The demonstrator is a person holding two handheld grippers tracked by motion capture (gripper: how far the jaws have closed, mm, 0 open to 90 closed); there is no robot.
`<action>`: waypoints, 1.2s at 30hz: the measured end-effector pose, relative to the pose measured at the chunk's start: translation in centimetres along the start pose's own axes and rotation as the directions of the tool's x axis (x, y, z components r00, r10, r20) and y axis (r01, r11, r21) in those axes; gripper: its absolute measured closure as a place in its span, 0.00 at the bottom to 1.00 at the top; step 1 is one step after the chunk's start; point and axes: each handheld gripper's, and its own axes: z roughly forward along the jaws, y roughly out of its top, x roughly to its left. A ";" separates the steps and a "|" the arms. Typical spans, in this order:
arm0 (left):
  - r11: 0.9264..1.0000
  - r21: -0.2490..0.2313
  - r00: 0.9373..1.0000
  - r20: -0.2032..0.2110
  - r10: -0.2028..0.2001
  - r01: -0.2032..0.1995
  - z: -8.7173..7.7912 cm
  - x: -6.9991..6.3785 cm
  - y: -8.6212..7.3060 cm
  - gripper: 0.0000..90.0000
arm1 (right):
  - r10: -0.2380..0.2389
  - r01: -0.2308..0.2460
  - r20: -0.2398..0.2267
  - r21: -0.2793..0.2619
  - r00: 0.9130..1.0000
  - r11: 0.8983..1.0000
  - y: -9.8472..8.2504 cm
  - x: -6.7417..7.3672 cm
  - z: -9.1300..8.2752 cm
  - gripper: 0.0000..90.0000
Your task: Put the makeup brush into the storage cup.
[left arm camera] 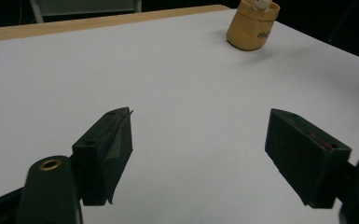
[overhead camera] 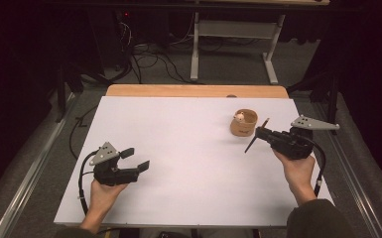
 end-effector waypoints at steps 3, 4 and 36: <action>1.000 0.001 1.000 -0.001 -0.001 0.001 0.0 0.0 0.0 0.25 | 0.002 -0.002 0.004 -0.005 1.000 1.000 0.3 -0.2 0.0 0.95; 1.000 0.002 1.000 -0.002 0.001 -0.001 0.0 0.0 0.0 0.25 | 0.006 -0.006 0.006 -0.004 1.000 1.000 0.5 -0.3 0.0 0.95; 1.000 0.028 1.000 0.000 0.014 -0.014 0.4 -0.1 -0.1 0.25 | 0.034 -0.032 0.085 -0.022 0.996 0.999 3.5 -2.8 0.9 0.95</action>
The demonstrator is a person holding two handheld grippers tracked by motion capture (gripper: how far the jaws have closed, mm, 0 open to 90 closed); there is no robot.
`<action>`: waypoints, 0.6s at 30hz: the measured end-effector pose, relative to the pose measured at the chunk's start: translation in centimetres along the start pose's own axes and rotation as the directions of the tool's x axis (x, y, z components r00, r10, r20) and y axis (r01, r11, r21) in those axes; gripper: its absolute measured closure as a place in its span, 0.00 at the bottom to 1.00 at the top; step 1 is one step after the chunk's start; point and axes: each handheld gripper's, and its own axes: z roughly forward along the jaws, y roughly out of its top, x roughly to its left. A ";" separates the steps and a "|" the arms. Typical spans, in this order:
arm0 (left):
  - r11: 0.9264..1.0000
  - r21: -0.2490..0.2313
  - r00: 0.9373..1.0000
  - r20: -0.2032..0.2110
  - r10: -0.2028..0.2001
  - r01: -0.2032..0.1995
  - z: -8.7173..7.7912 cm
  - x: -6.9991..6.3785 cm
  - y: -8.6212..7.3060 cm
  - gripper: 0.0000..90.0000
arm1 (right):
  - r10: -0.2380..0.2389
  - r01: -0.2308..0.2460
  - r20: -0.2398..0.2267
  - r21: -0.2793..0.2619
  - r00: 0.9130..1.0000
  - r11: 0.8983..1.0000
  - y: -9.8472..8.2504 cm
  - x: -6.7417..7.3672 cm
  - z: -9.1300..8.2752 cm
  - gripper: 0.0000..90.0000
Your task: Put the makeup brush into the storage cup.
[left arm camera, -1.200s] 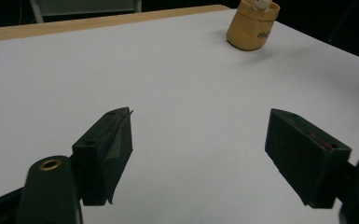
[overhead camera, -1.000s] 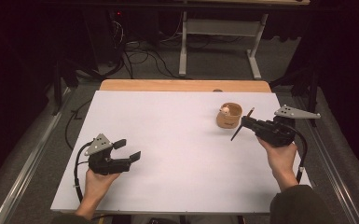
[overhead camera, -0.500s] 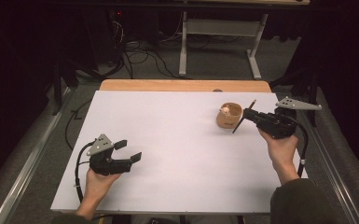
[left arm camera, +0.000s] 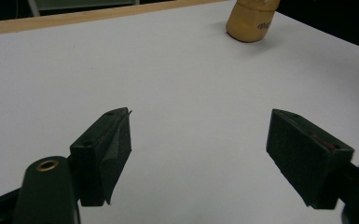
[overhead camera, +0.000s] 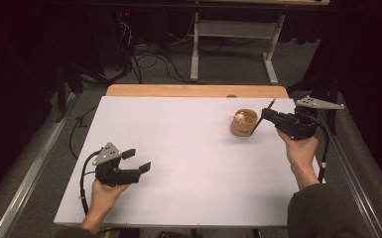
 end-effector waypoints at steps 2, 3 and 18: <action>1.000 0.001 1.000 0.001 0.000 0.000 0.0 0.0 0.0 0.25 | 0.004 -0.004 0.006 0.001 1.000 1.000 0.2 -0.1 0.1 0.95; 1.000 0.001 1.000 0.001 -0.001 0.001 0.0 0.0 0.0 0.25 | 0.000 0.000 0.011 0.002 1.000 1.000 0.3 -0.2 0.2 0.95; 1.000 0.002 1.000 0.009 -0.011 0.011 0.0 0.0 0.0 0.25 | 0.004 -0.004 0.055 0.015 0.998 1.000 0.7 -1.1 1.6 0.95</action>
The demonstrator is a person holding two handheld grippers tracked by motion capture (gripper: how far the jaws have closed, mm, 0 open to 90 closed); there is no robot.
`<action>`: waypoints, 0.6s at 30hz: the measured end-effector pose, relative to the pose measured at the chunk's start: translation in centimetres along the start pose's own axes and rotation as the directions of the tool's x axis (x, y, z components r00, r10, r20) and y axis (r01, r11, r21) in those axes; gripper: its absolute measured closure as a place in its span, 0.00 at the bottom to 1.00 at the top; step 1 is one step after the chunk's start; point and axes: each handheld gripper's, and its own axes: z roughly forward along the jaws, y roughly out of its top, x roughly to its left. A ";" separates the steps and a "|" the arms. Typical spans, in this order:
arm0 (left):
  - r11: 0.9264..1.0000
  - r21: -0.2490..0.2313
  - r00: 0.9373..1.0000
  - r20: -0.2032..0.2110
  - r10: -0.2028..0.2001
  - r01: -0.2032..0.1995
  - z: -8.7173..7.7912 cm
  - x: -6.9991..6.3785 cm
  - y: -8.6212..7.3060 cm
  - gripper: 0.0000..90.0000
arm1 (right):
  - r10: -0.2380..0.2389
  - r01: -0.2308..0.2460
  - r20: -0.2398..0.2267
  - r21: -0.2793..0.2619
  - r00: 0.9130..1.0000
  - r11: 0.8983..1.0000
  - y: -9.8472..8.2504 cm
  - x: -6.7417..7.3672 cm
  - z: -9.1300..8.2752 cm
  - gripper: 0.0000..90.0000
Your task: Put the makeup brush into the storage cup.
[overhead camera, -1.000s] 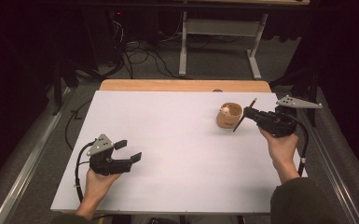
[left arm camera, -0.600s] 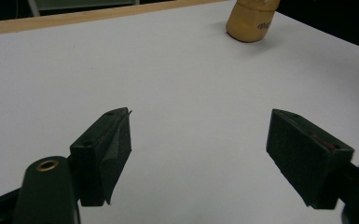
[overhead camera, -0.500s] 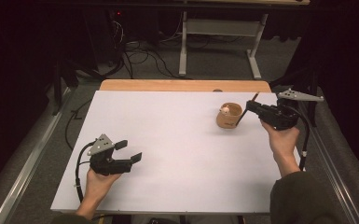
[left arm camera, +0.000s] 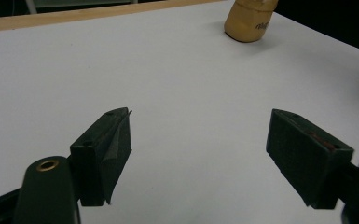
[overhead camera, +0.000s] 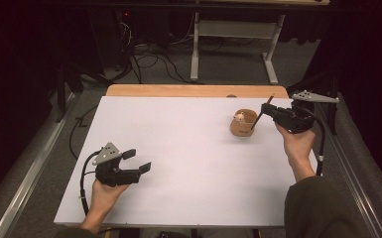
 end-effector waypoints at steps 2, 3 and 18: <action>1.000 0.001 1.000 0.001 -0.002 0.002 0.0 0.0 0.0 0.25 | 0.002 -0.002 0.004 -0.001 1.000 1.000 0.1 -0.1 0.1 0.95; 1.000 0.003 1.000 0.001 -0.001 0.001 0.1 0.0 0.0 0.25 | 0.003 -0.003 0.006 -0.003 1.000 1.000 0.2 -0.1 0.2 0.95; 1.000 0.010 1.000 0.007 0.003 -0.003 0.2 0.0 -0.1 0.25 | -0.018 0.017 0.051 0.017 0.999 1.000 0.9 0.0 1.9 0.95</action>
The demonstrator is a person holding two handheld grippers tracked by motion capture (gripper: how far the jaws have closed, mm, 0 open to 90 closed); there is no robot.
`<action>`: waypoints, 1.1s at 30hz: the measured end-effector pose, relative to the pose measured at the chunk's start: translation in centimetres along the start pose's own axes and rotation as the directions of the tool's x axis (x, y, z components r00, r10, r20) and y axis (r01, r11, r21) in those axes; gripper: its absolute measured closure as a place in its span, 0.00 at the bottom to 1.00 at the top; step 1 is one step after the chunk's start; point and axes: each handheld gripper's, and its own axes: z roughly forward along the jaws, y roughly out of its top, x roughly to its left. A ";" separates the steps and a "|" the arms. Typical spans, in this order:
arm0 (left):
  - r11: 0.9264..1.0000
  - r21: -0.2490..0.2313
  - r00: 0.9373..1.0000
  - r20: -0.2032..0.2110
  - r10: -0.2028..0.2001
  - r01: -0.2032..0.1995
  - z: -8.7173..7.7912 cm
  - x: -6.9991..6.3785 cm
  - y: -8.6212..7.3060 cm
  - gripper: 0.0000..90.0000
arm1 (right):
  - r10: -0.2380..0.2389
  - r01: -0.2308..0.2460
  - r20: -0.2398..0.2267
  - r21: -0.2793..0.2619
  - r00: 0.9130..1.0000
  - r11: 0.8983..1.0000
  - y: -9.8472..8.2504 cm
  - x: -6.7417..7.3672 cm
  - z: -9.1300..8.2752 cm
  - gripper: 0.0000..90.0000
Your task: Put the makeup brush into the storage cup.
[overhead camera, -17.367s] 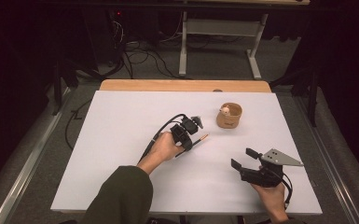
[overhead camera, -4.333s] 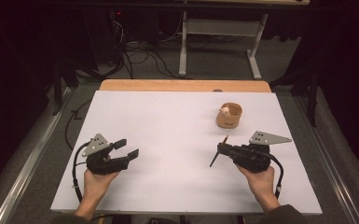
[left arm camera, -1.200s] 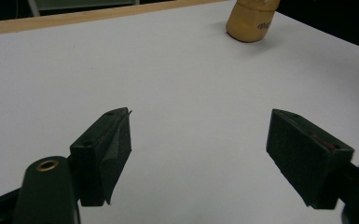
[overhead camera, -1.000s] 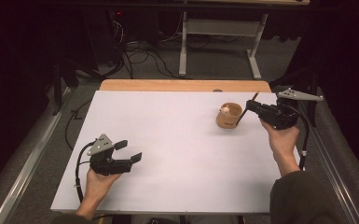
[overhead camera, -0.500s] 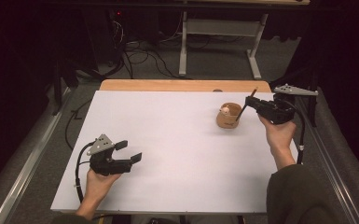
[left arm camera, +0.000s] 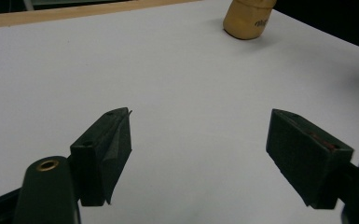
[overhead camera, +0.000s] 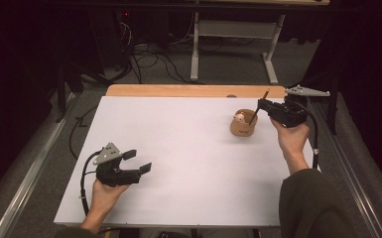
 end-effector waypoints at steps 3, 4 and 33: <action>1.000 0.004 1.000 0.002 0.002 -0.002 0.1 0.0 0.0 0.25 | 0.002 -0.002 0.012 -0.004 1.000 1.000 0.3 0.0 0.1 0.95; 1.000 0.004 1.000 0.001 0.003 -0.003 0.1 0.0 0.0 0.25 | -0.001 0.001 0.014 -0.004 1.000 1.000 0.3 -0.1 0.1 0.95; 1.000 0.004 1.000 0.008 0.015 -0.015 0.0 -0.3 0.0 0.25 | -0.046 0.042 0.109 0.039 0.993 0.998 0.1 0.2 2.8 0.94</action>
